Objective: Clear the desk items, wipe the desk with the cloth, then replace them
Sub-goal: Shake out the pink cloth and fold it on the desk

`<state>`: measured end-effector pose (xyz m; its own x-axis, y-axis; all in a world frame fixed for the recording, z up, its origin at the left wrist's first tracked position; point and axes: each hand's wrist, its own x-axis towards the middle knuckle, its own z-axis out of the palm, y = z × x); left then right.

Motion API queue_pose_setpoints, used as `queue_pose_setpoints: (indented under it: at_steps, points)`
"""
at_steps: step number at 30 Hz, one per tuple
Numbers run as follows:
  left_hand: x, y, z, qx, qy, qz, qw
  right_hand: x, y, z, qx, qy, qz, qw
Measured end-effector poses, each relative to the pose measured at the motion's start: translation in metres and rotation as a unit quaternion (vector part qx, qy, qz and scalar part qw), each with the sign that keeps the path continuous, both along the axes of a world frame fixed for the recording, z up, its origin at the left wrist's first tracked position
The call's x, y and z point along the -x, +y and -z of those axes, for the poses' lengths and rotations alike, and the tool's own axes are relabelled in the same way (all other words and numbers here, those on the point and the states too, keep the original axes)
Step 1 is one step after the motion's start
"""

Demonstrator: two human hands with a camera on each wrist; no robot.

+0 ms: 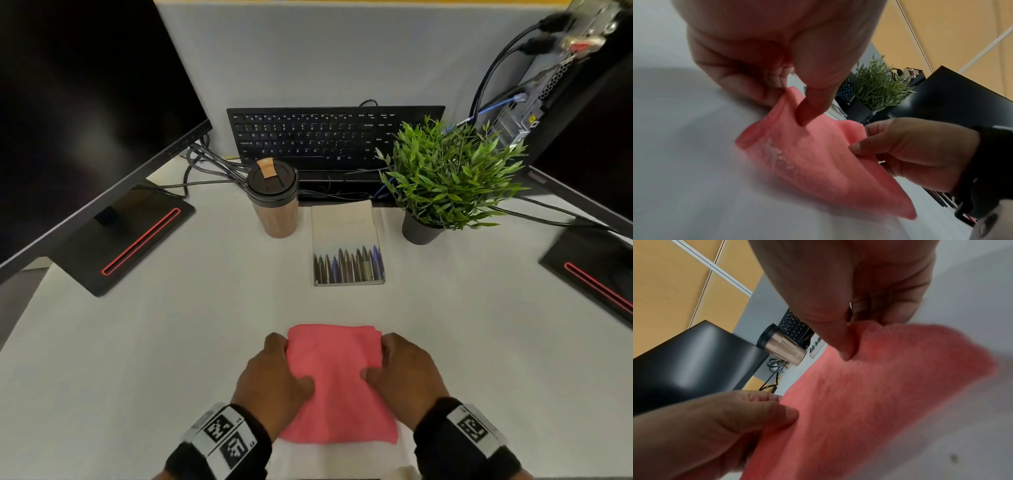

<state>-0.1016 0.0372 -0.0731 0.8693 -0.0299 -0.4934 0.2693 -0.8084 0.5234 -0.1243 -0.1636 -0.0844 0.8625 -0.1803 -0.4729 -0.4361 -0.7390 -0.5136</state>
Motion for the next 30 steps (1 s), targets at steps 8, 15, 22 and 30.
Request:
queue_pose_setpoints:
  at_steps: [8, 15, 22, 30]
  points:
    - [0.012, 0.002, -0.007, -0.067, -0.013, 0.055, 0.996, 0.010, 0.011, -0.004, -0.003, 0.007, 0.010, 1.000]
    - [0.004, 0.003, -0.005, 0.013, -0.025, 0.051, 0.998, 0.008, 0.012, -0.003, -0.071, -0.038, 0.014, 0.997]
    - [-0.007, -0.006, -0.007, 0.187, 0.065, -0.113, 0.974, -0.001, -0.001, -0.009, -0.207, -0.025, 0.131, 0.969]
    - [-0.017, -0.022, -0.010, 0.258, 0.069, -0.103, 0.958, 0.003, -0.023, -0.012, -0.266, -0.032, 0.176, 0.947]
